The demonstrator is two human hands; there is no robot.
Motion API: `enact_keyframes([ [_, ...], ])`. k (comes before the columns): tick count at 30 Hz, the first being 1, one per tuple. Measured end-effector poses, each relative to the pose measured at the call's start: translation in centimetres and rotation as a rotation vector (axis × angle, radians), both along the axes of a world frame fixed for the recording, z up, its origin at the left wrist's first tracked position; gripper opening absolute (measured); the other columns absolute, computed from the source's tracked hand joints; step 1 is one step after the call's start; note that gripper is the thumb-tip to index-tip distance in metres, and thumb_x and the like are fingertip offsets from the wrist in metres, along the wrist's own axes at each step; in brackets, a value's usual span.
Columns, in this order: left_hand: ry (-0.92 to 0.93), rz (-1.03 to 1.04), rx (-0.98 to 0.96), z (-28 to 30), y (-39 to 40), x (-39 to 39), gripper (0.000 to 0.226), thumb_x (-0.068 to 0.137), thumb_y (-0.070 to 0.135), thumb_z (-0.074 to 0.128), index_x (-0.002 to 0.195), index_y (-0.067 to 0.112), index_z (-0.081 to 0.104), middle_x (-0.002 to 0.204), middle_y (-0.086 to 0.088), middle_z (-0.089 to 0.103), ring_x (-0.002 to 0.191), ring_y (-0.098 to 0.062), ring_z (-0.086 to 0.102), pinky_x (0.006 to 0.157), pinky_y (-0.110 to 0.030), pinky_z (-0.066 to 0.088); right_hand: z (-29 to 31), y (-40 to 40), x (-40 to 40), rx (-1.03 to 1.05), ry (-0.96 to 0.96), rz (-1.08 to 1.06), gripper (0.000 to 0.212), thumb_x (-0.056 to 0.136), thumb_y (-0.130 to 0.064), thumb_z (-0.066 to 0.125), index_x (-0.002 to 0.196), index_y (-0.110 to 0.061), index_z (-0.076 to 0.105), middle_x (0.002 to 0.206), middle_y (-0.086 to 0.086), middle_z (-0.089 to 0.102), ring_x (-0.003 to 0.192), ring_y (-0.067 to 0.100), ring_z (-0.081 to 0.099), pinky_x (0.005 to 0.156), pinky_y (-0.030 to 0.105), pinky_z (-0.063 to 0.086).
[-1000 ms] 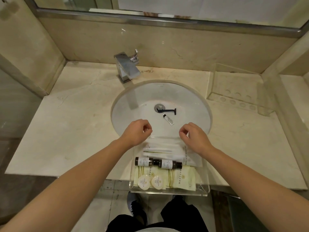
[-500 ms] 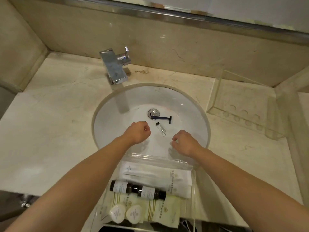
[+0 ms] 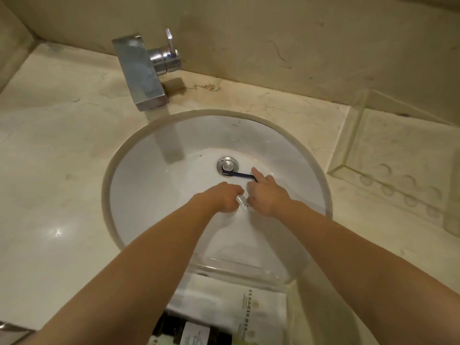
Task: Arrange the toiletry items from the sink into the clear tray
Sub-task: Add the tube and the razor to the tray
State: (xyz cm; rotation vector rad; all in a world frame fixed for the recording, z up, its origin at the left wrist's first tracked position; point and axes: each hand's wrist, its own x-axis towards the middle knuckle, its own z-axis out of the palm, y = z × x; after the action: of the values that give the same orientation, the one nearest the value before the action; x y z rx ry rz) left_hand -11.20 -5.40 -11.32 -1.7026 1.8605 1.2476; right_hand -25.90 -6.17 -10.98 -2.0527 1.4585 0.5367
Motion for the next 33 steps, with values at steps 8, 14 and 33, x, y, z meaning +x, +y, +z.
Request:
enact_keyframes([
  [8,-0.139,0.047,-0.138,-0.4,0.3,-0.4,0.022,0.086,0.011,0.051,0.108,0.010,0.051,0.115,-0.016,0.049,0.098,-0.035,0.056,0.082,-0.038,0.047,-2.0,0.6,0.2,-0.146,-0.057,-0.131,0.025,0.091,-0.014,0.045,0.109,-0.011,0.063,0.122,0.004,0.048,0.110,0.025,0.047,0.081,0.038,0.049],
  [14,0.366,0.747,0.149,1.0,-0.7,1.2,0.025,0.082,-0.001,0.061,0.088,0.019,0.047,0.105,-0.021,0.067,0.083,-0.030,0.060,0.061,-0.030,0.047,-0.1,1.1,0.4,0.001,-0.546,-0.822,0.021,0.086,-0.013,0.052,0.081,-0.009,0.072,0.081,0.005,0.068,0.070,0.021,0.060,0.062,0.029,0.047],
  [33,0.903,0.980,0.409,11.1,2.6,6.4,0.026,0.088,-0.017,0.048,0.108,-0.005,0.058,0.099,-0.021,0.064,0.086,-0.027,0.067,0.079,-0.031,0.059,9.8,5.9,2.9,0.225,-1.054,-1.475,0.016,0.090,-0.001,0.054,0.100,-0.010,0.062,0.074,0.005,0.061,0.049,0.011,0.038,0.043,0.020,0.027],
])
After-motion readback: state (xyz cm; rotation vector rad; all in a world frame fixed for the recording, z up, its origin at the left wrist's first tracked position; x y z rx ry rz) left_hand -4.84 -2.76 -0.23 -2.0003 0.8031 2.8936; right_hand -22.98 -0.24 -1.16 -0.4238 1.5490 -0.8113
